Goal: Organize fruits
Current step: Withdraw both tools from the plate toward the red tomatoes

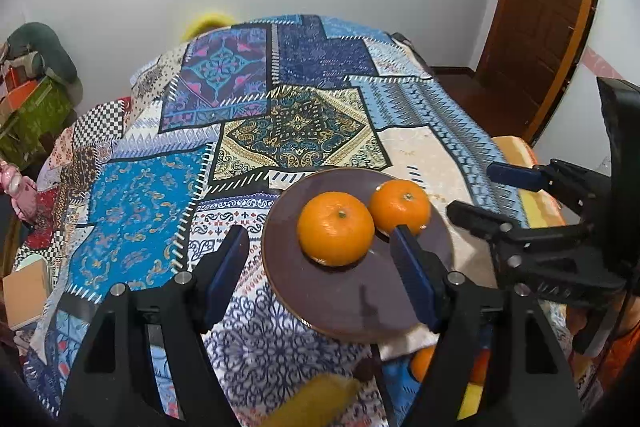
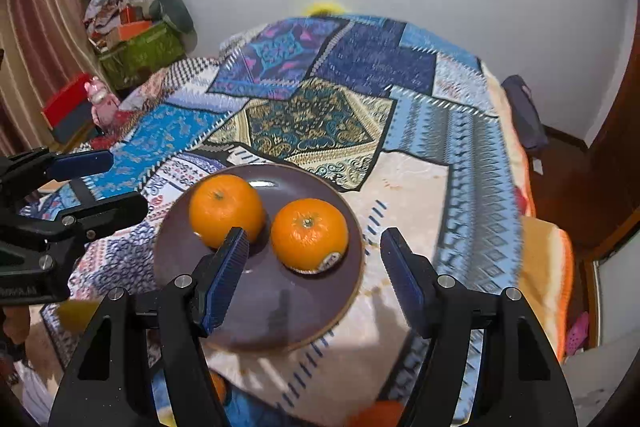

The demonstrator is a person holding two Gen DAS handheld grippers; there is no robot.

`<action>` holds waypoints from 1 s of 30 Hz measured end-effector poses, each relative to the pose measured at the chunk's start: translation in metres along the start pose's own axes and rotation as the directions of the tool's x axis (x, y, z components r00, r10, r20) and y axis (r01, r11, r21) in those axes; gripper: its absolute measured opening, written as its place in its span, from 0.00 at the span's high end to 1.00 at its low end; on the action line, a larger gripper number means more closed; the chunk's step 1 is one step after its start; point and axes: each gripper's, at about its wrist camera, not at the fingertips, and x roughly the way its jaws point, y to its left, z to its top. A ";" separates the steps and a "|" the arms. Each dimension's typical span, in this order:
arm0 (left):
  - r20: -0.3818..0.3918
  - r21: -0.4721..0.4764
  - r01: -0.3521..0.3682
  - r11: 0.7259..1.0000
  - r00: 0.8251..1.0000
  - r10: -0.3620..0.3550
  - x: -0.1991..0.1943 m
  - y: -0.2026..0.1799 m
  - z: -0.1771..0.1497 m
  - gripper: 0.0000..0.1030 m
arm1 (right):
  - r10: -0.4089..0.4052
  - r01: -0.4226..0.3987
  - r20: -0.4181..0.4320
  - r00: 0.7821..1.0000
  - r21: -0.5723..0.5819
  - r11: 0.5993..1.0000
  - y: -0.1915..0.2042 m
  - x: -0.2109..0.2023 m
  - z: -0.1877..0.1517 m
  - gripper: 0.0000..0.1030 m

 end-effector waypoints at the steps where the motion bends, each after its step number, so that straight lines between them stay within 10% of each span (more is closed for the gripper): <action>1: 0.005 -0.002 0.004 1.000 1.000 -0.004 -0.006 -0.001 -0.002 0.27 | 0.001 -0.001 0.010 1.000 0.004 1.000 -0.002 -0.008 -0.002 0.37; 30: -0.160 0.009 0.146 0.989 0.977 -0.142 -0.022 -0.108 -0.079 0.26 | -0.018 0.020 -0.012 1.000 0.119 0.993 -0.035 -0.080 -0.111 0.36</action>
